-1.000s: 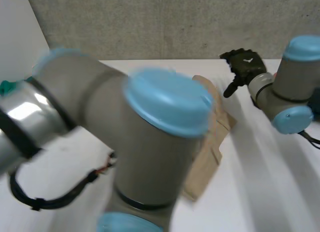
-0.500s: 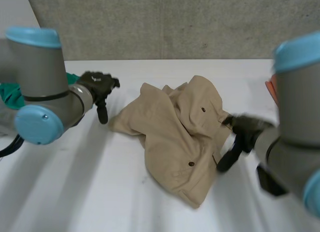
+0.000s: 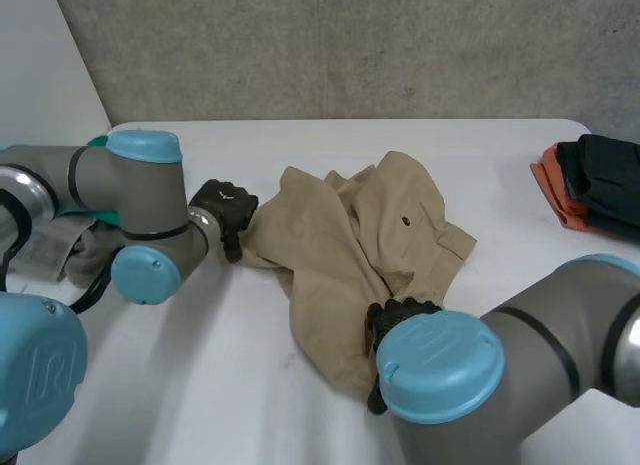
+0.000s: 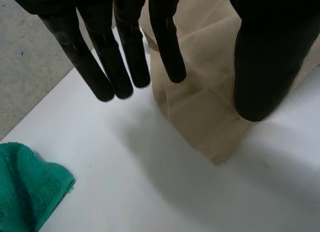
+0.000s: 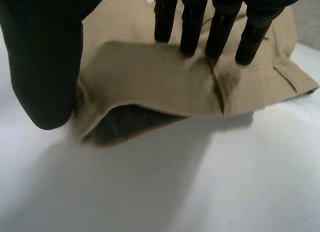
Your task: Fold the laundry.
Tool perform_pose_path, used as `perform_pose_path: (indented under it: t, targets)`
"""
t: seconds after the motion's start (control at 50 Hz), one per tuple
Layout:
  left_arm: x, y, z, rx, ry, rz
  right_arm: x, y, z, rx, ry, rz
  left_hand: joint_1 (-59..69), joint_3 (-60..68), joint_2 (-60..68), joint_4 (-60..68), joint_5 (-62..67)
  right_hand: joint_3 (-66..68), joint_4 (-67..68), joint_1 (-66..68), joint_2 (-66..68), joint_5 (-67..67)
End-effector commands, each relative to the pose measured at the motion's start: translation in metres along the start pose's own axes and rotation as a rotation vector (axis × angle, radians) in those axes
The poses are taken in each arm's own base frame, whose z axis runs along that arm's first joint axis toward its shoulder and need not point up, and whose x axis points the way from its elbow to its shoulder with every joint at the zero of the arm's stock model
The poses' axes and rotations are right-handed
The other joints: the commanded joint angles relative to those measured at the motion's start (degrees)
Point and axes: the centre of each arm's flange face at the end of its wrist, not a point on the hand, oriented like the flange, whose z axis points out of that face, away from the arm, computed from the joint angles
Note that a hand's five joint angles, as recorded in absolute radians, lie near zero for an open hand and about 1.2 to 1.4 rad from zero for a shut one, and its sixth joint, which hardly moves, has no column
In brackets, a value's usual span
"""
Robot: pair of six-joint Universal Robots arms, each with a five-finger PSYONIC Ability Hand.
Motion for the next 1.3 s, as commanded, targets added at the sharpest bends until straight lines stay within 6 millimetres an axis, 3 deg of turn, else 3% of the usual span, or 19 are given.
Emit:
perform_pose_path:
  t: [0.02,0.06,0.12,0.2,0.34,0.36,0.4,0.52,0.6,0.76,0.86,0.9,0.96,1.0,1.14,1.16,1.22,1.28,1.3]
  targets:
    - [0.004,0.000,0.001,0.005,0.005,0.011,-0.003,-0.004,0.018,0.104,0.021,0.039,29.43,31.02,30.98,30.92,31.20,43.16,43.48,43.77,43.51,42.92]
    - [0.003,-0.002,0.000,0.012,0.003,0.011,-0.003,-0.008,0.020,0.134,0.020,0.050,38.51,40.11,40.07,40.01,40.28,60.05,60.37,60.66,60.40,59.81]
    - [-0.007,-0.015,-0.007,0.035,-0.030,0.004,0.002,-0.017,0.021,0.158,0.028,0.065,38.55,40.14,40.10,40.04,40.32,60.11,60.43,60.72,60.46,59.87]
    - [-0.028,-0.042,-0.033,0.077,-0.094,-0.017,0.033,-0.058,0.019,0.235,0.078,0.115,38.55,40.14,40.10,40.04,40.32,60.11,60.43,60.72,60.46,59.87]
    - [-0.063,-0.101,-0.119,0.221,-0.190,-0.077,0.084,-0.126,0.014,0.341,0.078,0.057,38.55,40.14,40.10,40.04,40.32,60.11,60.43,60.72,60.46,59.87]
    - [-0.071,-0.115,-0.142,0.272,-0.215,-0.092,0.095,-0.143,0.011,0.359,0.062,0.022,38.55,40.14,40.10,40.04,40.32,60.11,60.43,60.72,60.46,59.87]
    - [-0.078,-0.128,-0.165,0.333,-0.239,-0.104,0.104,-0.159,0.005,0.384,0.055,0.000,38.55,40.14,40.10,40.04,40.32,60.11,60.43,60.72,60.46,59.87]
    - [-0.105,-0.181,-0.249,0.609,-0.350,-0.133,0.131,-0.223,-0.032,0.504,0.079,0.041,38.55,40.14,40.10,40.04,40.32,60.11,60.43,60.72,60.46,59.87]
    - [-0.116,-0.202,-0.288,0.726,-0.387,-0.169,0.147,-0.256,-0.056,0.606,0.111,0.087,38.55,40.14,40.10,40.04,40.32,60.11,60.43,60.72,60.46,59.87]
    - [-0.131,-0.224,-0.329,0.816,-0.400,-0.251,0.163,-0.292,-0.105,0.764,0.127,0.147,38.55,40.14,40.10,40.04,40.32,60.11,60.43,60.72,60.46,59.87]
    - [-0.133,-0.229,-0.335,0.842,-0.378,-0.259,0.161,-0.296,-0.113,0.790,0.111,0.155,38.55,40.14,40.10,40.04,40.32,60.11,60.43,60.72,60.46,59.87]
    - [-0.134,-0.231,-0.332,0.846,-0.379,-0.255,0.160,-0.295,-0.107,0.785,0.103,0.161,38.55,40.14,40.10,40.04,40.32,60.11,60.43,60.72,60.46,59.87]
    - [-0.137,-0.230,-0.304,0.812,-0.376,-0.254,0.160,-0.290,-0.071,0.732,0.103,0.174,38.55,40.14,40.10,40.04,40.32,60.11,60.43,60.72,60.46,59.87]
    - [-0.139,-0.226,-0.272,0.769,-0.382,-0.259,0.160,-0.284,-0.053,0.696,0.105,0.176,38.55,40.14,40.10,40.04,40.32,60.11,60.43,60.72,60.46,59.87]
    - [-0.153,-0.210,-0.151,0.711,-0.446,-0.241,0.157,-0.254,0.062,0.600,0.135,0.151,38.55,40.14,40.10,40.04,40.32,60.11,60.43,60.72,60.46,59.87]
    - [-0.151,-0.208,-0.138,0.713,-0.444,-0.234,0.153,-0.245,0.085,0.592,0.148,0.130,38.55,40.14,40.10,40.04,40.32,60.11,60.43,60.72,60.46,59.87]
    - [-0.136,-0.195,-0.080,0.718,-0.435,-0.187,0.136,-0.228,0.125,0.592,0.181,0.060,38.55,40.14,40.10,40.04,40.32,60.11,60.43,60.72,60.46,59.87]
    - [-0.127,-0.180,-0.047,0.708,-0.441,-0.165,0.128,-0.218,0.149,0.628,0.238,0.014,38.55,40.14,40.10,40.04,40.32,60.11,60.43,60.72,60.46,59.87]
    - [-0.122,-0.170,-0.029,0.706,-0.452,-0.160,0.128,-0.214,0.164,0.666,0.292,-0.013,38.55,40.14,40.10,40.04,40.32,48.93,49.25,49.54,49.28,48.69]
